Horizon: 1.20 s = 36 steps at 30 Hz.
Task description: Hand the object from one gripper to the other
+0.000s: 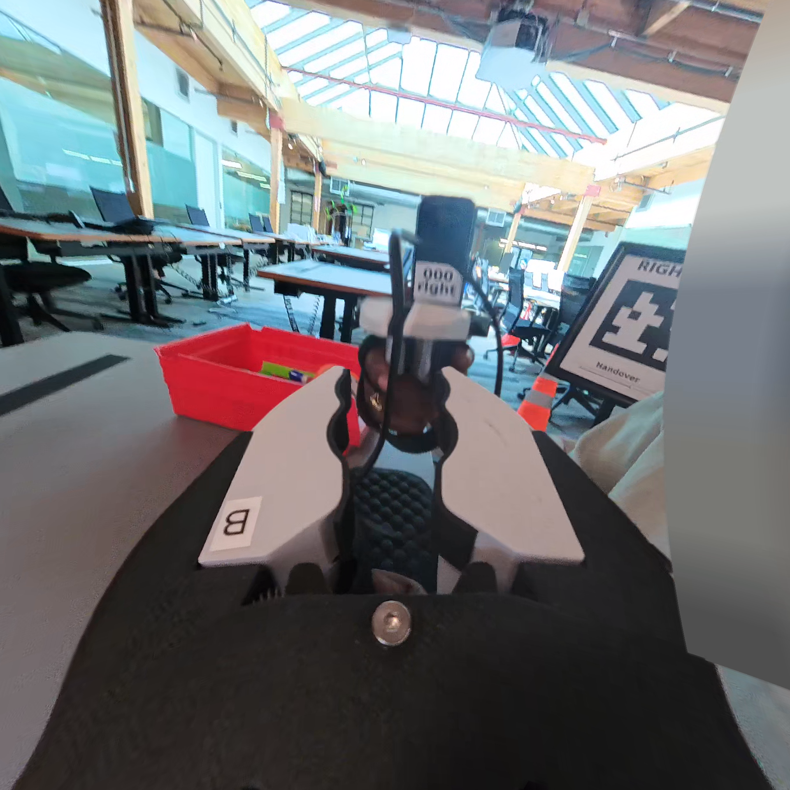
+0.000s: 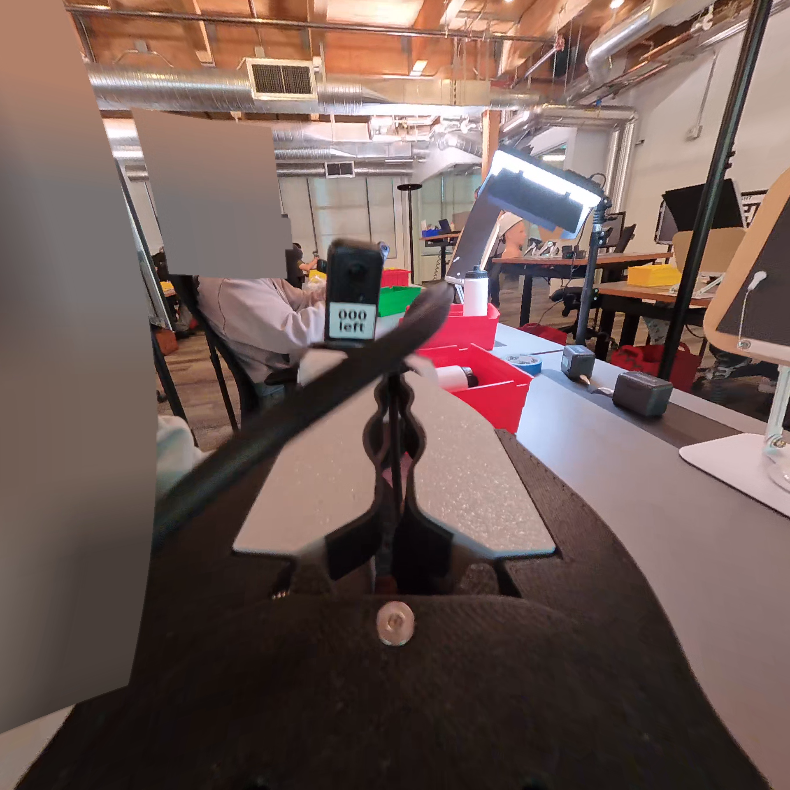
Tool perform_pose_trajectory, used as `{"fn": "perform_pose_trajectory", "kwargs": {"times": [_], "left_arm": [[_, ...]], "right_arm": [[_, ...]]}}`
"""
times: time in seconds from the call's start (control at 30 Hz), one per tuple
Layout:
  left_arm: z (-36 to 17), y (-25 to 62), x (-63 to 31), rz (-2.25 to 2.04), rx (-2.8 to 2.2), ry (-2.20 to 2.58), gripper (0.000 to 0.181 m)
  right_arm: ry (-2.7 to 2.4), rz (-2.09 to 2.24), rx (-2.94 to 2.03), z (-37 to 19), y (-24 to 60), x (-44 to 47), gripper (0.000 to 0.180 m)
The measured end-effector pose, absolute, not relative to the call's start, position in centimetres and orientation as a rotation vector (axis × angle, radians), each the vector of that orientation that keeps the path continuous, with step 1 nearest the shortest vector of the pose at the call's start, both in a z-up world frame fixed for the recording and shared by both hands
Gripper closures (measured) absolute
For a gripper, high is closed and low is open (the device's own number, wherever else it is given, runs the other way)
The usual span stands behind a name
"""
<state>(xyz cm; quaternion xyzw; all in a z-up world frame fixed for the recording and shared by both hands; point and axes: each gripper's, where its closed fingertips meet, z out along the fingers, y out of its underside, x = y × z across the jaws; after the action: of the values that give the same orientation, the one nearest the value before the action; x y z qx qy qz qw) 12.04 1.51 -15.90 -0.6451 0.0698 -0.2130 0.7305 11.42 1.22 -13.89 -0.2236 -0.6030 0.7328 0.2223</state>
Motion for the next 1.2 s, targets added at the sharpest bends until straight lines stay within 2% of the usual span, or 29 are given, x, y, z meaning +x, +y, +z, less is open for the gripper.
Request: {"fn": "perform_pose_trajectory", "kwargs": {"times": [0.13,0.23,0.33,0.5,0.77,0.83,0.93,0.97,1.07,1.2], "left_arm": [[-17.7,2.9,13.2,-0.472,-1.453,0.168,0.154],[-17.4,3.1,13.4,-0.468,-1.441,0.186,0.175],[-16.9,2.8,13.4,-0.461,-1.446,0.206,0.176],[-15.1,2.1,13.3,-0.444,-1.435,0.238,0.176],[-13.2,1.7,13.3,-0.407,-1.442,0.289,0.176],[-12.7,1.6,13.5,-0.422,-1.426,0.297,0.176],[-12.2,1.6,13.1,-0.411,-1.407,0.276,0.176],[-12.0,1.6,12.8,-0.404,-1.393,0.262,0.175],[-12.5,1.2,11.9,-0.402,-1.374,0.226,0.153],[-15.7,1.4,11.3,-0.435,-1.419,0.183,0.149]], "right_arm": [[-1.65,2.034,-0.595,-13.0,0.8,11.7,0.179],[-1.645,2.042,-0.571,-12.3,0.4,12.0,0.179],[-1.608,2.027,-0.551,-11.7,0.6,12.1,0.179],[-1.635,1.893,-0.555,-13.5,1.4,11.6,0.151],[-1.68,1.944,-0.527,-16.0,1.4,12.2,0.143],[-1.737,1.909,-0.507,-17.1,0.7,12.0,0.146],[-1.751,1.871,-0.495,-17.4,0.2,11.6,0.175],[-1.757,1.876,-0.503,-17.3,0.2,11.6,0.176],[-1.723,1.924,-0.535,-16.1,0.6,11.6,0.176],[-1.679,1.977,-0.562,-14.4,1.3,11.7,0.177]]}}
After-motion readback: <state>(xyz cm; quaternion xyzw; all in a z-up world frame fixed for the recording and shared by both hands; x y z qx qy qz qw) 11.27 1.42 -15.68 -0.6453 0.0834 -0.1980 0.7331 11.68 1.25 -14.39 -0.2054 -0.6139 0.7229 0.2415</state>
